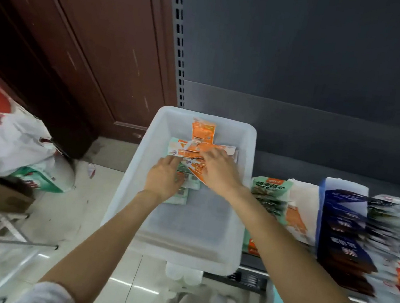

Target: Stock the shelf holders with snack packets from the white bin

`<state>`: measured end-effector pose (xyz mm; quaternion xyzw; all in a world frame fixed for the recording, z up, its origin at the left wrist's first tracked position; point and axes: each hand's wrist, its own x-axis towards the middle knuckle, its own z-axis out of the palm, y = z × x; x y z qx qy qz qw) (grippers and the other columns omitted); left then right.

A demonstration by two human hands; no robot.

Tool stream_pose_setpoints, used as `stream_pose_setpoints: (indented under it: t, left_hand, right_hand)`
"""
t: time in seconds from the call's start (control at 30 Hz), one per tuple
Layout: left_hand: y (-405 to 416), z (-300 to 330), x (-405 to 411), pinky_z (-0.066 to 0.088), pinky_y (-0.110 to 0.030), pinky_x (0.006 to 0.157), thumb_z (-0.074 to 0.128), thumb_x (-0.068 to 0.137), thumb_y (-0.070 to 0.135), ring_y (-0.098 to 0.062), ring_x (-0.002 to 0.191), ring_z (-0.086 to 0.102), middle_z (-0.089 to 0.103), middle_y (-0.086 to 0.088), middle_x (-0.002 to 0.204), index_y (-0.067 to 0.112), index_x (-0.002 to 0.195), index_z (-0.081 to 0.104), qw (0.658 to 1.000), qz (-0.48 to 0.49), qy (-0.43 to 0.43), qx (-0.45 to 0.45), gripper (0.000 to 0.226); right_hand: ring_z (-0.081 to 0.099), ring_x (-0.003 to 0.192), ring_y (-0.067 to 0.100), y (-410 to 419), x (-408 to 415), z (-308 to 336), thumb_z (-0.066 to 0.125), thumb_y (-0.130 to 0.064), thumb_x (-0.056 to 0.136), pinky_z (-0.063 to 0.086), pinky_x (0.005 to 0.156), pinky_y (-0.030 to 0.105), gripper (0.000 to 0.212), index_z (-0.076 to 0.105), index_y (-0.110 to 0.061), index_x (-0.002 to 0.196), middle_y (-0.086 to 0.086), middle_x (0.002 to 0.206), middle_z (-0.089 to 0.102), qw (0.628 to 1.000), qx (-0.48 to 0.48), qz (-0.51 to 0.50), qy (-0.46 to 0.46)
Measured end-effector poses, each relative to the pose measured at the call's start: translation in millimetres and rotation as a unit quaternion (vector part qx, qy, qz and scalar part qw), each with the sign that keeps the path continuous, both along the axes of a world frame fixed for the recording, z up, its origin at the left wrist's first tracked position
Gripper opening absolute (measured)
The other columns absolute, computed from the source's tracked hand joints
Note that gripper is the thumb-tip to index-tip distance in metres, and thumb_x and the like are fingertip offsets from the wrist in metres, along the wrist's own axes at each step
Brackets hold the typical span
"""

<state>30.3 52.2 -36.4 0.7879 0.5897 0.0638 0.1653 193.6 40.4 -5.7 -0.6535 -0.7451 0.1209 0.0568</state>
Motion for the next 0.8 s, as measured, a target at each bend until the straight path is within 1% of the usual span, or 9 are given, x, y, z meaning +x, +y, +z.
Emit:
stream_pose_setpoints:
  t: [0.13, 0.23, 0.4, 0.47, 0.57, 0.63, 0.7, 0.77, 0.8]
  left_hand:
    - [16, -16, 0, 0.029, -0.037, 0.108, 0.051, 0.091, 0.031, -0.027, 0.134, 0.031, 0.029, -0.008, 0.15, 0.015, 0.146, 0.024, 0.997, -0.034, 0.052, -0.037, 0.063]
    - [24, -22, -4, 0.028, -0.038, 0.108, 0.05, 0.092, 0.035, -0.027, 0.134, 0.028, 0.028, -0.007, 0.15, 0.014, 0.146, 0.022, 0.997, -0.034, 0.055, -0.046, 0.064]
    - [26, -20, -13, 0.029, -0.036, 0.104, 0.052, 0.089, 0.032, -0.03, 0.125, 0.034, 0.035, -0.01, 0.142, 0.013, 0.145, 0.025, 1.0, -0.018, 0.001, -0.004, 0.065]
    - [23, -19, -17, 0.029, -0.034, 0.103, 0.053, 0.089, 0.031, -0.029, 0.123, 0.033, 0.034, -0.007, 0.144, 0.019, 0.145, 0.026, 0.999, -0.039, 0.007, 0.016, 0.064]
    - [18, -14, -22, 0.03, -0.033, 0.099, 0.057, 0.087, 0.034, -0.029, 0.122, 0.031, 0.037, -0.003, 0.142, 0.028, 0.141, 0.036, 0.995, -0.079, 0.042, 0.048, 0.058]
    - [18, -8, -23, 0.031, -0.035, 0.097, 0.059, 0.086, 0.034, -0.028, 0.121, 0.032, 0.042, -0.003, 0.137, 0.027, 0.132, 0.049, 0.995, -0.078, 0.028, 0.061, 0.048]
    - [18, 3, -23, 0.037, -0.04, 0.093, 0.061, 0.083, 0.035, -0.028, 0.114, 0.037, 0.052, -0.005, 0.128, 0.023, 0.115, 0.063, 0.991, -0.082, -0.037, 0.103, 0.035]
    - [17, 16, -23, 0.044, -0.041, 0.087, 0.063, 0.082, 0.035, -0.028, 0.105, 0.047, 0.061, -0.005, 0.113, 0.016, 0.102, 0.07, 0.978, -0.095, -0.12, 0.139, 0.029]
    - [14, 26, -22, 0.045, -0.039, 0.084, 0.065, 0.083, 0.034, -0.025, 0.101, 0.051, 0.064, -0.003, 0.107, 0.014, 0.102, 0.07, 0.975, -0.1, -0.164, 0.108, 0.028]
  right_hand:
    - [0.04, 0.124, 0.037, 41, -6, -23, 0.054, -0.027, 0.088, 0.031, 0.105, 0.049, 0.055, 0.036, -0.021, 0.139, 0.012, 0.139, 0.041, 0.992, -0.071, -0.054, -0.086]
    - [0.04, 0.123, 0.043, 44, -8, -38, 0.052, -0.037, 0.089, 0.031, 0.103, 0.052, 0.059, 0.028, -0.027, 0.142, 0.015, 0.139, 0.042, 0.985, -0.113, -0.08, -0.104]
    - [0.055, 0.108, 0.038, 16, -33, -44, 0.046, -0.015, 0.093, 0.045, 0.084, 0.042, 0.049, 0.032, -0.021, 0.139, 0.012, 0.124, 0.057, 0.98, -0.036, -0.049, -0.19]
    - [0.058, 0.103, 0.036, 4, -40, -41, 0.043, -0.015, 0.095, 0.048, 0.079, 0.039, 0.043, 0.035, -0.02, 0.136, 0.01, 0.118, 0.061, 0.979, -0.016, -0.035, -0.2]
    - [0.059, 0.103, 0.035, -7, -36, -24, 0.044, -0.027, 0.096, 0.049, 0.078, 0.04, 0.04, 0.043, -0.025, 0.136, 0.008, 0.118, 0.062, 0.99, -0.037, -0.03, -0.137]
    - [0.061, 0.1, 0.031, -12, -30, -6, 0.044, -0.03, 0.096, 0.049, 0.076, 0.038, 0.033, 0.052, -0.027, 0.128, 0.006, 0.113, 0.065, 0.993, -0.03, -0.03, -0.108]
    - [0.063, 0.095, 0.029, -20, -23, 14, 0.045, -0.03, 0.096, 0.046, 0.072, 0.035, 0.024, 0.059, -0.026, 0.115, 0.005, 0.103, 0.068, 0.996, 0.007, -0.055, -0.073]
    - [0.065, 0.084, 0.025, -33, -14, 35, 0.054, -0.034, 0.093, 0.046, 0.068, 0.033, 0.017, 0.063, -0.027, 0.105, 0.001, 0.091, 0.071, 0.991, 0.05, -0.122, 0.038]
    - [0.065, 0.078, 0.02, -40, -9, 46, 0.061, -0.035, 0.089, 0.048, 0.065, 0.031, 0.014, 0.065, -0.026, 0.098, -0.003, 0.086, 0.071, 0.98, 0.067, -0.156, 0.108]
